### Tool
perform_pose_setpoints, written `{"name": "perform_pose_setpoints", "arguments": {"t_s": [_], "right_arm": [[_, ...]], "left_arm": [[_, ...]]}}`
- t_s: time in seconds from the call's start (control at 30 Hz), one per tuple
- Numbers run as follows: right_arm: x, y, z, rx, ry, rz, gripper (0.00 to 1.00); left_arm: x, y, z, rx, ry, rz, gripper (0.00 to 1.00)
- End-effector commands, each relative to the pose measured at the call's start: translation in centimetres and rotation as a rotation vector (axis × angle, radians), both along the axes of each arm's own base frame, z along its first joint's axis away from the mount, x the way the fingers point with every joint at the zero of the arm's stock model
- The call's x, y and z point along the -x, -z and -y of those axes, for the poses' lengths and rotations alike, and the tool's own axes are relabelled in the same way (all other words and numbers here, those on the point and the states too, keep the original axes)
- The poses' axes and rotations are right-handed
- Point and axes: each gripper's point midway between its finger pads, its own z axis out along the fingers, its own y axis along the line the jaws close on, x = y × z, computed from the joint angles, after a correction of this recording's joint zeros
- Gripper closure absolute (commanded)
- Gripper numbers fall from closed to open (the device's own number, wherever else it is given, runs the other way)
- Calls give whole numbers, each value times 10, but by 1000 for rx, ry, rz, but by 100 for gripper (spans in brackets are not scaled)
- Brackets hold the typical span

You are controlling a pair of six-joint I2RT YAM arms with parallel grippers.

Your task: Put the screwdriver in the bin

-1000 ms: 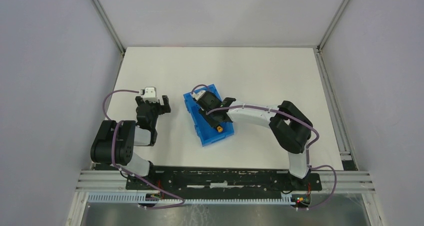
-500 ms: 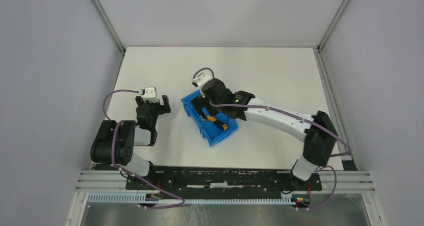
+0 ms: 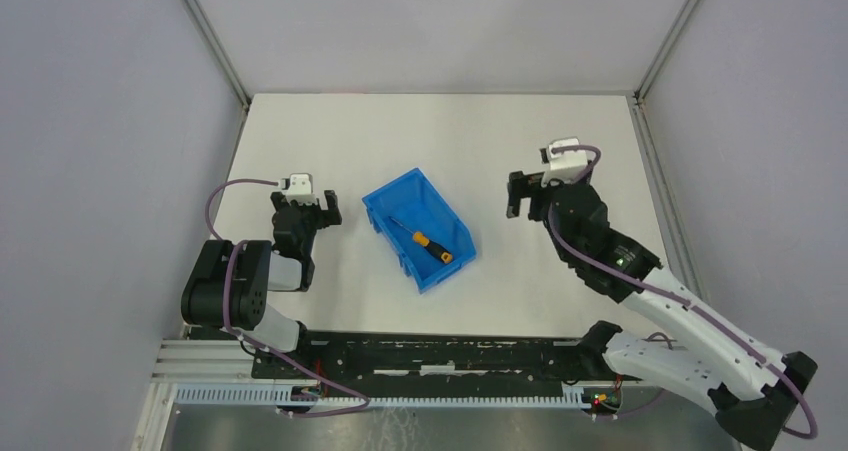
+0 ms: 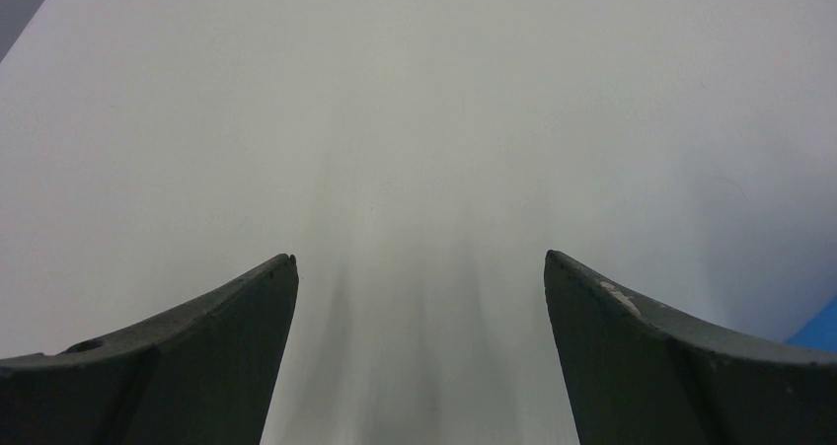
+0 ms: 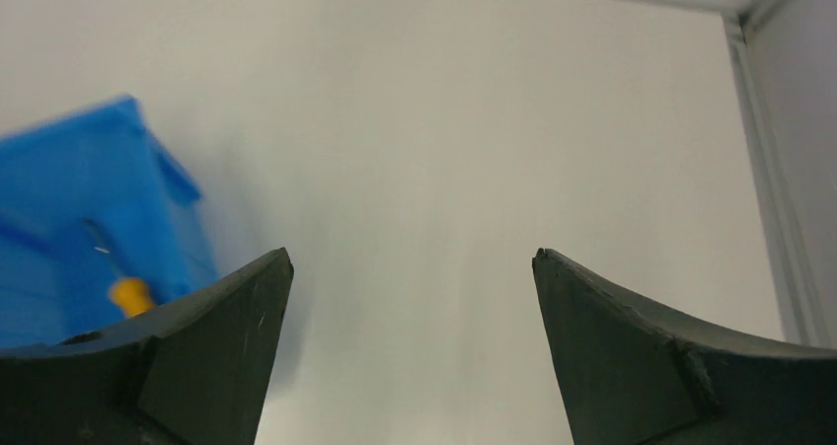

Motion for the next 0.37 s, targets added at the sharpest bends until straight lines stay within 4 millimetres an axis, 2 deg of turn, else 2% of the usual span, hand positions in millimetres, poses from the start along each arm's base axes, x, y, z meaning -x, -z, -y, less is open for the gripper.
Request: {"name": "perform_pose_setpoints", "arguments": {"t_s": [0.0,0.07,0.17,0.23,0.33], "right_arm": [[2,89,54,104,178,-62,2],[9,122,67,114,225,-86,2],[19,164,76,122,236,-107,2],[22,179,77,120,229,-110,2],[22,183,79,107,241,-100,2]], "left_arm": [[-7,-14,0,17,-3,55,0],[-7,-14,0,18,-3,55,0],[-7,-15,0,18,-3,56,0],[-7,-14,0,18,-3,55,0],[-7,-15,0,18,-3,56,0]]}}
